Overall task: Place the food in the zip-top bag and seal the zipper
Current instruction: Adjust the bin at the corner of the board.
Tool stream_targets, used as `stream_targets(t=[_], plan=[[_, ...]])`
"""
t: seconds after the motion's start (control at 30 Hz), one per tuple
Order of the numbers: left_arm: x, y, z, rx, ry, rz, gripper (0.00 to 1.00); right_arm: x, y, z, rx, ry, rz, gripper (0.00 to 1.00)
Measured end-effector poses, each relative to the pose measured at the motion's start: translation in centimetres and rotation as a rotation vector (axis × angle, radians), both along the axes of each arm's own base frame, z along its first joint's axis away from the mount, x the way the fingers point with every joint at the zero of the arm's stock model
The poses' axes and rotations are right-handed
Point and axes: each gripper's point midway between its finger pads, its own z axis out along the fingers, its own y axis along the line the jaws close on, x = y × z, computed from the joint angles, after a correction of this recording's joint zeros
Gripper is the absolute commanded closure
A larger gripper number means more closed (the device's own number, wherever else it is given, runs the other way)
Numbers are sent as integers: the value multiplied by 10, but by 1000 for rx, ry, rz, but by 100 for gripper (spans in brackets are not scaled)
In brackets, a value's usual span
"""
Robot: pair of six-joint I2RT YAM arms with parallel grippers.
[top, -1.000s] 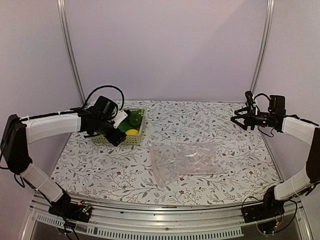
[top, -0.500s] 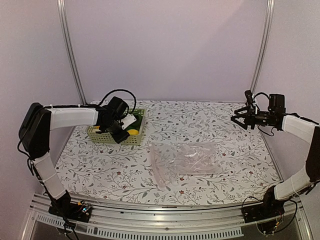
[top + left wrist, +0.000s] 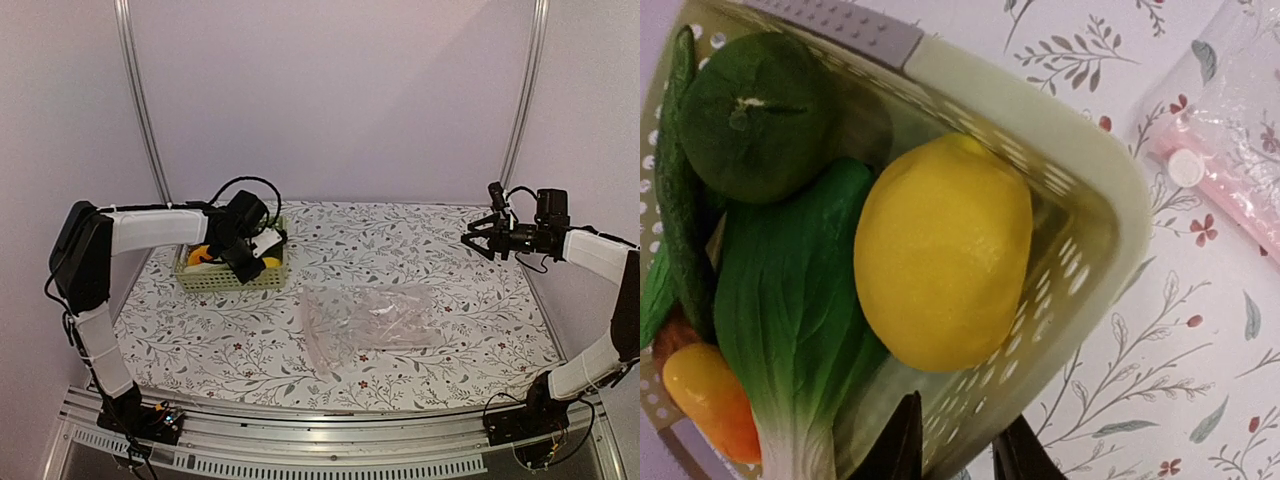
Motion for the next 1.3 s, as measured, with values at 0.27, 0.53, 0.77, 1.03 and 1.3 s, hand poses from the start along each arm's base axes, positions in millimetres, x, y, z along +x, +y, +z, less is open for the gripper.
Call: stream_targets(t=[0.27,0.53,0.77,1.03,1.3], plan=[[-32,-40,-2,-12,83,21,83,0,1,1,4,1,5,34],[-44,-88,-8,-58,186,215,100,-2,1,1,9,5,11,36],[-43,-124,-6,-228,290,473,100,-2,2,2,13,7,14,37],[-42,-156,-3,-451,400,702,67,-2,2,2,14,8,13,38],[-38,-178,-5,-606,496,800,51,-2,6,0,0,14,12,36]])
